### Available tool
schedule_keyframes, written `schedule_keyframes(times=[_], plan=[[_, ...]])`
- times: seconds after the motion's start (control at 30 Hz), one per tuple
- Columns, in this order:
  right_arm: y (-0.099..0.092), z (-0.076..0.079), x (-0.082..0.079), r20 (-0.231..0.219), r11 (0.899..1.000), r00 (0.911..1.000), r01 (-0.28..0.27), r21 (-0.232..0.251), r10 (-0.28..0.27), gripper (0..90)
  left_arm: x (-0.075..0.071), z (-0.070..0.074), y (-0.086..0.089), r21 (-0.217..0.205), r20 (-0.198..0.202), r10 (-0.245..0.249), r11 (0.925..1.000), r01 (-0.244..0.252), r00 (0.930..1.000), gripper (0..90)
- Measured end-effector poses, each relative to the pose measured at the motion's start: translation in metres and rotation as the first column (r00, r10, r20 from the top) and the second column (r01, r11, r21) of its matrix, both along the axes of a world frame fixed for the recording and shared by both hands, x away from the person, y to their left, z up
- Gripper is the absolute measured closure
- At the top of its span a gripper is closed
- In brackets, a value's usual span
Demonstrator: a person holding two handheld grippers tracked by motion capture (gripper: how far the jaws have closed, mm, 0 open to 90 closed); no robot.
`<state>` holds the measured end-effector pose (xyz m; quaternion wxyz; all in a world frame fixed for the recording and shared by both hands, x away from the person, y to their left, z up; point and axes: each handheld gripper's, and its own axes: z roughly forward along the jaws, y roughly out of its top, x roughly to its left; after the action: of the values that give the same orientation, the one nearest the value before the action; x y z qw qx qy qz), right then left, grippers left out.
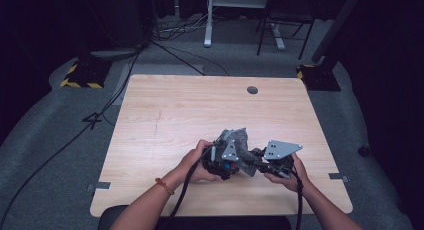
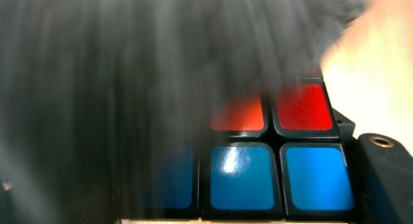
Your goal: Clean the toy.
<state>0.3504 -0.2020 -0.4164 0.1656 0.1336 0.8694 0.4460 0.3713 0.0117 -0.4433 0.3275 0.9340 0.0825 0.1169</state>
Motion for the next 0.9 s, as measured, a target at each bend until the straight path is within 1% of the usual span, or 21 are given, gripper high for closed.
schedule_keyframes(times=[0.07,0.1,0.13,0.17,0.2,0.23,0.27,0.3,0.33,0.37,0.4,0.43,0.47,0.53,0.6,0.63,0.7,0.77,0.8,0.83,0.9], plan=[[0.007,0.004,-0.004,0.011,0.999,0.9994,-0.031,-0.023,0.031,77.1,-0.002,-0.003,-0.008,0.026,0.002,0.001,0.9997,-0.001,1.0,33.7],[0.012,0.004,-0.007,0.017,0.998,0.9985,-0.052,-0.032,0.052,77.1,-0.003,-0.004,-0.011,0.039,0.009,-0.016,0.9991,0.015,0.9998,33.7],[0.023,0.004,-0.013,0.025,0.994,0.9968,-0.074,-0.076,0.076,76.7,-0.005,-0.005,-0.013,0.035,0.007,-0.015,0.9993,0.015,0.9999,33.7],[0.023,0.004,-0.013,0.025,0.994,0.9968,-0.074,-0.076,0.076,76.7,-0.006,-0.006,-0.015,0.042,0.013,-0.015,0.999,0.014,0.9998,33.7],[0.03,0.003,-0.016,0.037,0.992,0.9959,-0.079,-0.094,0.083,76.5,-0.006,-0.007,-0.015,0.049,0.011,-0.019,0.9986,0.018,0.9998,33.7],[0.031,0.002,-0.015,0.031,0.993,0.9963,-0.077,-0.09,0.08,76.4,-0.005,-0.008,-0.014,0.037,0.001,-0.014,0.9992,0.014,0.9999,33.7],[0.031,0.002,-0.015,0.031,0.993,0.9963,-0.077,-0.09,0.08,76.4,-0.004,-0.008,-0.013,0.036,-0.004,-0.01,0.9993,0.01,0.9999,33.7],[0.031,0.002,-0.012,0.031,0.995,0.9974,-0.063,-0.073,0.065,76.3,-0.003,-0.007,-0.011,0.021,-0.013,-0.001,0.9998,0.002,0.9999,33.7],[0.031,0.001,-0.011,0.035,0.997,0.9984,-0.043,-0.068,0.045,76.4,-0.002,-0.007,-0.011,0.013,-0.02,0.001,0.9999,-0.001,0.9998,33.7],[0.03,0.001,-0.009,0.048,0.997,0.9984,-0.026,-0.071,0.03,76.4,-0.002,-0.007,-0.011,0.013,-0.02,0.001,0.9999,-0.001,0.9998,33.7],[0.03,0.001,-0.009,0.048,0.997,0.9984,-0.026,-0.071,0.03,76.4,-0.001,-0.007,-0.01,0.008,-0.03,-0.003,1.0,0.003,0.9996,33.7],[0.026,0.0,-0.005,0.064,0.997,0.9978,0.02,-0.068,-0.016,76.5,-0.001,-0.007,-0.009,0.006,-0.033,-0.004,1.0,0.004,0.9995,33.7],[0.026,0.0,-0.005,0.064,0.997,0.9978,0.02,-0.068,-0.016,76.5,-0.001,-0.006,-0.009,0.01,-0.031,-0.003,0.9999,0.004,0.9995,33.7],[0.02,-0.002,0.001,0.046,0.998,0.9983,0.038,-0.049,-0.035,76.7,-0.002,-0.005,-0.009,0.013,-0.025,-0.012,0.9998,0.013,0.9996,33.7],[0.009,-0.004,0.005,0.041,0.996,0.9968,0.07,-0.046,-0.068,76.8,-0.003,-0.005,-0.008,0.014,-0.02,-0.018,0.9997,0.018,0.9996,33.7],[0.006,-0.005,0.006,0.042,0.996,0.9961,0.079,-0.05,-0.077,76.9,-0.004,-0.004,-0.007,0.005,-0.026,-0.02,0.9998,0.02,0.9995,33.7],[0.003,-0.007,0.007,0.037,0.995,0.9954,0.09,-0.048,-0.088,76.9,-0.004,0.0,-0.003,-0.013,-0.016,-0.021,0.9997,0.021,0.9997,33.7],[-0.003,-0.01,0.01,0.004,0.995,0.9957,0.093,-0.043,-0.093,76.9,-0.004,0.005,0.001,-0.052,-0.015,-0.029,0.9982,0.028,0.9995,33.7],[-0.008,-0.015,0.013,-0.036,0.996,0.9959,0.082,-0.026,-0.083,76.8,-0.005,0.007,0.004,-0.075,-0.017,-0.033,0.9967,0.031,0.9993,33.7],[-0.008,-0.015,0.013,-0.036,0.996,0.9959,0.082,-0.026,-0.083,76.8,-0.006,0.008,0.005,-0.083,-0.013,-0.038,0.9959,0.036,0.9992,33.7],[-0.011,-0.017,0.013,-0.071,0.998,0.996,0.054,0.011,-0.053,76.8,-0.008,0.009,0.004,-0.078,0.003,-0.038,0.9962,0.039,0.9993,33.7]])
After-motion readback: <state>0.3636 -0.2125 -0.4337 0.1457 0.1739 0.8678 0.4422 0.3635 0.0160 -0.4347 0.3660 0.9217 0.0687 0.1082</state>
